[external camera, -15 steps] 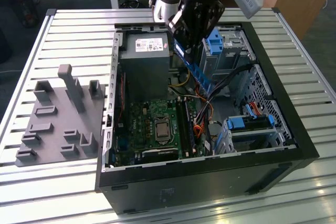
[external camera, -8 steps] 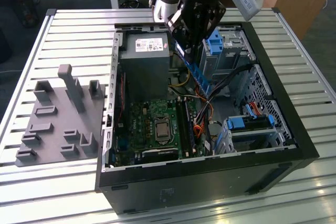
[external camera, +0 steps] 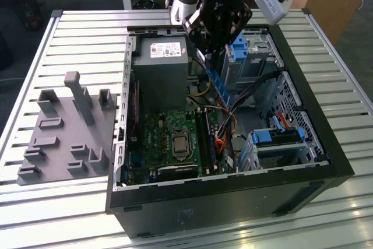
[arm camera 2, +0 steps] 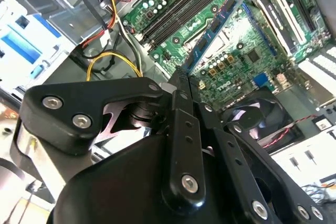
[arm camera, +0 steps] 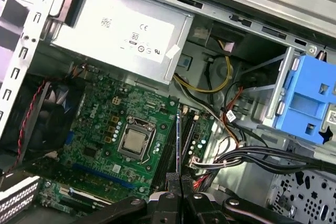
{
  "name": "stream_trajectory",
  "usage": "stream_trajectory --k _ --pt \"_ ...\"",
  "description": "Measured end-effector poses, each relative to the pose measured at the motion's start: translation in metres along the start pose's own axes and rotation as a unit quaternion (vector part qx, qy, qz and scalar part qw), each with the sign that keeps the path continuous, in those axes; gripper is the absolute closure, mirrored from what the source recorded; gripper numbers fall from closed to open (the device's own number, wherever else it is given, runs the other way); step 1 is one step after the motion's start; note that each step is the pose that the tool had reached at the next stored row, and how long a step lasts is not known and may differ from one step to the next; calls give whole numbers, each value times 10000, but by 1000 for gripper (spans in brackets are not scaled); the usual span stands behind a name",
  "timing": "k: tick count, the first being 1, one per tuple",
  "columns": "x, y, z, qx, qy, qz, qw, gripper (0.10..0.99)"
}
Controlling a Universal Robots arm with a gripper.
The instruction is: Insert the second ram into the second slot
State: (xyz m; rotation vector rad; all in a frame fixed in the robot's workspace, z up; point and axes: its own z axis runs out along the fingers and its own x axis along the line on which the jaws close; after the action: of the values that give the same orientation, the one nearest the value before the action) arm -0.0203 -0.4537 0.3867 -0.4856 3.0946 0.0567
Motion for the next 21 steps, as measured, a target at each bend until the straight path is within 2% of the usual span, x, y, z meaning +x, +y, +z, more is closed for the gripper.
stream_trajectory --k 4,7,12,18,21 --pt "0 0 3 6 -9 285 9996 965" --pt "0 0 5 11 -16 516 9987 965" --pt "0 0 8 17 -29 897 9960 965" --pt "0 0 13 23 -42 1282 9917 965" --pt "0 -1 19 23 -44 1323 9912 965"
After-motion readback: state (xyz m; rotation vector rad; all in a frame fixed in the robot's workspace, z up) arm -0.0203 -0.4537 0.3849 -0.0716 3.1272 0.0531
